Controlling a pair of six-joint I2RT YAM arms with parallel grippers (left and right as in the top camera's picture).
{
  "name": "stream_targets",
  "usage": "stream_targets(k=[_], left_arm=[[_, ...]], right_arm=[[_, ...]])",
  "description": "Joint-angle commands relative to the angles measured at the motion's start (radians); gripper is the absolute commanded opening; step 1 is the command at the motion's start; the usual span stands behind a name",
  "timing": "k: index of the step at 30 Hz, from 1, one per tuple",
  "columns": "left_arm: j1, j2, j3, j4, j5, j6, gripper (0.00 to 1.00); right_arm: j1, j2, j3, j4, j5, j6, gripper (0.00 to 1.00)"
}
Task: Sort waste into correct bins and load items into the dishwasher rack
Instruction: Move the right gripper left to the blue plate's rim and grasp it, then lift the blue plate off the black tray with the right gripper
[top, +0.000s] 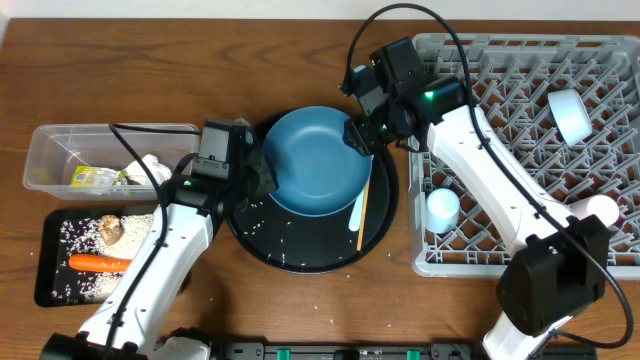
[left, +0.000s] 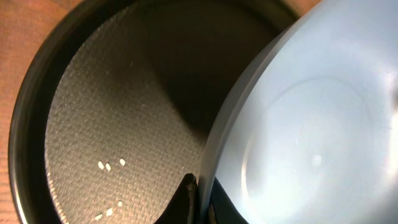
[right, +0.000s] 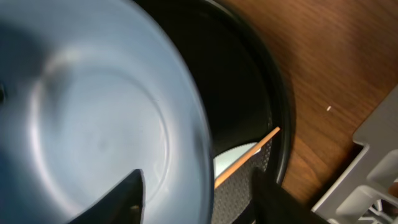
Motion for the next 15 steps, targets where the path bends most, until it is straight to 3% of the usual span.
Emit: stream_targets(k=[1, 4, 11, 15], left_arm=[[-0.002, -0.008, -0.001, -0.013, 0.017, 0.029, 0.06], [-0.002, -0.008, -0.001, -0.018, 0.017, 0.029, 0.06], [-0.002, -0.019, -0.001, -0.016, 0.040, 0.028, 0.06], [-0.002, -0.034, -0.001, -0.017, 0.039, 0.029, 0.06]], right_arm=[[0.008, 0.016, -0.008, 0.009, 0.014, 0.013, 0.37], [0.008, 0.016, -0.010, 0.009, 0.016, 0.023, 0.29], [0.011, 0.039, -0.029, 0.013, 0.016, 0.039, 0.30], [0.011, 0.053, -0.030, 0.015, 0.016, 0.046, 0.24]])
